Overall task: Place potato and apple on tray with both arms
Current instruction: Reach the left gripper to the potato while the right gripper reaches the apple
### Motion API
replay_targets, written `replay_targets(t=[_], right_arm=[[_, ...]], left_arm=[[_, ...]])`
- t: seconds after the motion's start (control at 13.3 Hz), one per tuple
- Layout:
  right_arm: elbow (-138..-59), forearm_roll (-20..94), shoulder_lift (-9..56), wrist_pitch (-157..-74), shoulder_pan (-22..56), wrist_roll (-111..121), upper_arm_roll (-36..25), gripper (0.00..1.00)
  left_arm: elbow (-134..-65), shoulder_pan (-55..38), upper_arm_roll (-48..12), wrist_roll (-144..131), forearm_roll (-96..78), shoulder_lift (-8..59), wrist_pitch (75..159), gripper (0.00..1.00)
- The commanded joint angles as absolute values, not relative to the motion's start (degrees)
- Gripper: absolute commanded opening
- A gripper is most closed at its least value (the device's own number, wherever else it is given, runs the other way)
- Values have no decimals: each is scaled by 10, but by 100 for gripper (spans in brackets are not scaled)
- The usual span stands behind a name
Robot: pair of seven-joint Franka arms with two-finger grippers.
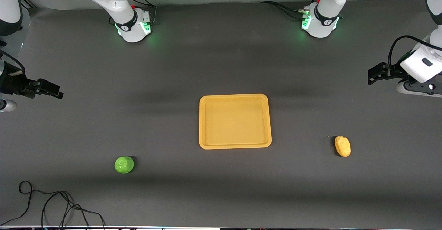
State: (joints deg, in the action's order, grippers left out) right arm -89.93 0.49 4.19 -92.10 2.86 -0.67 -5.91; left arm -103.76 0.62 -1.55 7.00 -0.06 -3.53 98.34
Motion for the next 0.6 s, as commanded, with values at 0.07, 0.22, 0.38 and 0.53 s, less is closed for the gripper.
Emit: replay_targets(t=[0.07,0.22,0.38,0.53], right_arm=[[-904,15,31,-922,24,0,-54,100],[-904,16,31,-922,24,-8,-54,100],[-904,15,32,-922,24,-7,-54,100],[-905,16,33,-923,26,-1,-54,100]], left_arm=[[-1042,5,-14,73,5,-33,993,100],[-1042,5,-14,74,5,-32,993,100],[-1043,6,-14,73,5,-20,1011,100],[-1043,6,-14,71,5,5,1044,100]])
